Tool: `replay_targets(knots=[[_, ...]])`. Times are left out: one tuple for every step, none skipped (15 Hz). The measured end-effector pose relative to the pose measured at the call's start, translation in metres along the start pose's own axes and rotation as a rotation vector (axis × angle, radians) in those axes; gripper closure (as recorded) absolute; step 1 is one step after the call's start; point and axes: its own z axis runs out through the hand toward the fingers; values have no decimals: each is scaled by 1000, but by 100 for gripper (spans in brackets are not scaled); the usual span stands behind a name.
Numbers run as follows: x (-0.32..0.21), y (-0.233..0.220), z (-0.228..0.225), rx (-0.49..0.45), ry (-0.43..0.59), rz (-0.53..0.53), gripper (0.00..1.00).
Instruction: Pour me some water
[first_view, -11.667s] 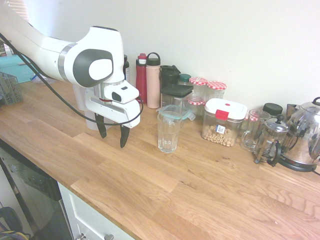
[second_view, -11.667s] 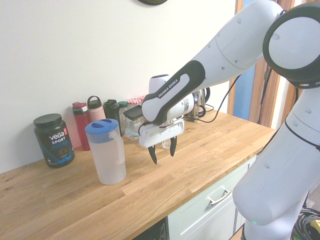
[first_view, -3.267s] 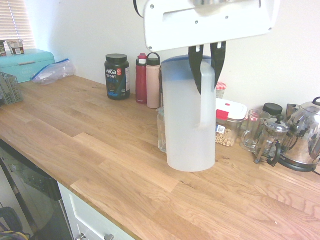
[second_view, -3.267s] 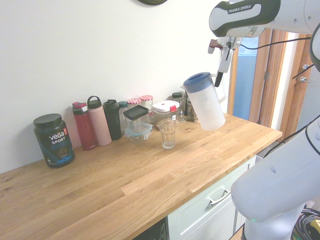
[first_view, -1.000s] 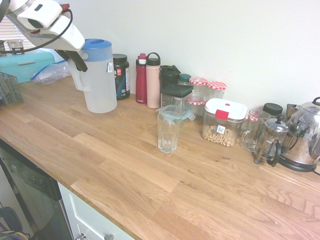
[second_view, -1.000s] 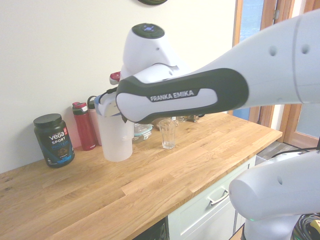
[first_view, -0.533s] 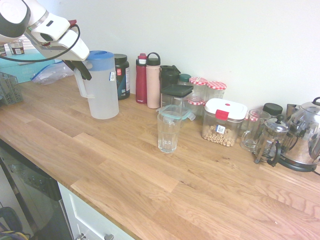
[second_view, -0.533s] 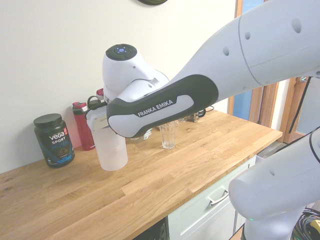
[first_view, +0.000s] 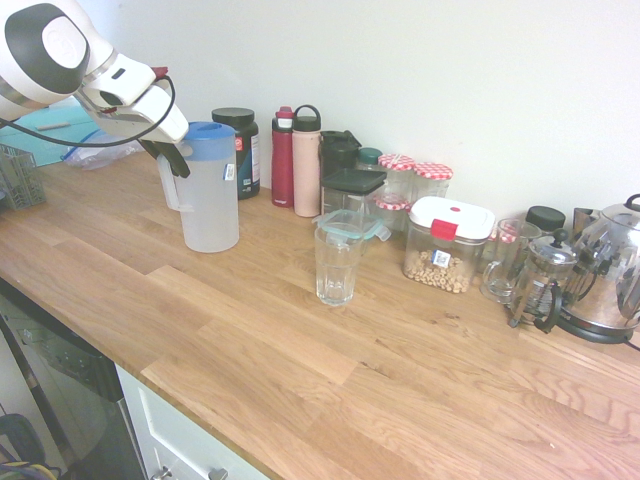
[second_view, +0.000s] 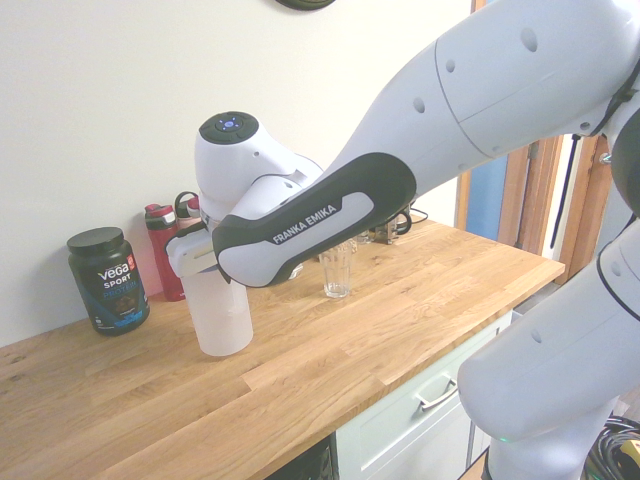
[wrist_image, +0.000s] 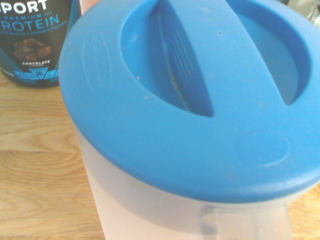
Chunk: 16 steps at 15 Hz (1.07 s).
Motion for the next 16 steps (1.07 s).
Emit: replay_targets(knots=[[-1, 0, 2, -2, -4, 2, 0], [-3, -1, 4, -4, -7, 2, 0], [-3, 0, 5, -6, -7, 2, 0], [-2, 0, 5, -7, -7, 4, 0], [0, 1, 5, -8, -7, 3, 0], [0, 1, 5, -7, -7, 1, 0], [1, 1, 5, -5, -7, 0, 0], [1, 1, 4, -4, -5, -2, 0], [1, 1, 3, -1, -4, -3, 0], [1, 1, 2, 2, -6, -3, 0], [2, 1, 0, 6, -9, -1, 0], [2, 1, -3, 9, -13, 0, 0], [2, 3, -9, 5, -24, 0, 0], [1, 6, -18, -7, -47, -5, 0], [0, 11, -30, -27, -83, -11, 0], [-1, 20, -43, -60, -139, -20, 0]])
